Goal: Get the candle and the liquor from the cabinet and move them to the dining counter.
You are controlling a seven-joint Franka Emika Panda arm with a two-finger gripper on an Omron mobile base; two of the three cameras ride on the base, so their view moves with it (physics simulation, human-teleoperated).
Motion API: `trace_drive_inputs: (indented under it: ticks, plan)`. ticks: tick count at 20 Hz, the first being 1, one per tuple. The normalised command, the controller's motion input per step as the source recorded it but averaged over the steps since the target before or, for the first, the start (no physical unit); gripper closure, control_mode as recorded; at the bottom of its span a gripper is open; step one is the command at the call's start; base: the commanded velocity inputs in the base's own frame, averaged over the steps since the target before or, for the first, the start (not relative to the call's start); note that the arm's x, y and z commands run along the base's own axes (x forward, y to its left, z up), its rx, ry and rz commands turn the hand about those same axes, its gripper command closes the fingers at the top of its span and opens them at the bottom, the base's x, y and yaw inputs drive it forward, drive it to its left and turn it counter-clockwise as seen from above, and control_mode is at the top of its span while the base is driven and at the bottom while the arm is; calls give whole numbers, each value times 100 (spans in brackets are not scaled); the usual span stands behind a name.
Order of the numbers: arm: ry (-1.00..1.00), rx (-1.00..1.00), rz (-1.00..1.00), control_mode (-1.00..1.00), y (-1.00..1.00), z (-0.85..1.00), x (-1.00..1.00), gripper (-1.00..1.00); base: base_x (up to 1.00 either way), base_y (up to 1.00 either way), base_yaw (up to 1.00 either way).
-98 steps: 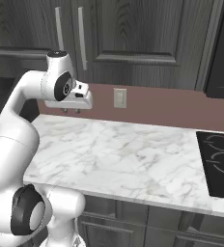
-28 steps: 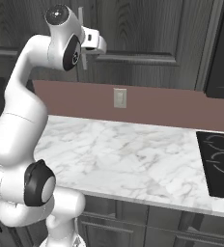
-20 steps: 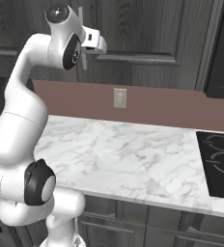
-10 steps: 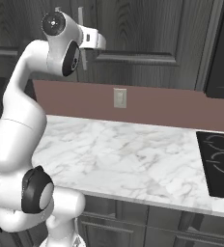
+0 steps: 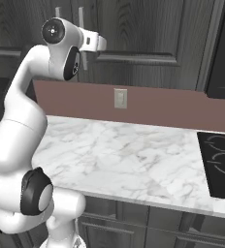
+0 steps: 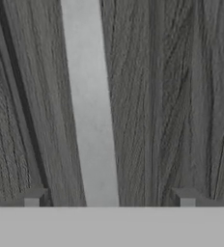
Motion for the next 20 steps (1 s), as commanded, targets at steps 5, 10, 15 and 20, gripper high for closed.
trace_drive_inputs:
  ticks: [5, 10, 15, 20]
  plan:
    - [8, 12, 0, -100, 5, 25, 51, -100, 0, 0, 0]
    - [11, 12, 0, -100, 10, 10, 61, 100, 0, 0, 0]
    - [4, 1, 0, -100, 31, -14, 63, 100, 0, 0, 0]
    - [-1, 0, 0, -100, 30, -24, 57, 100, 0, 0, 0]
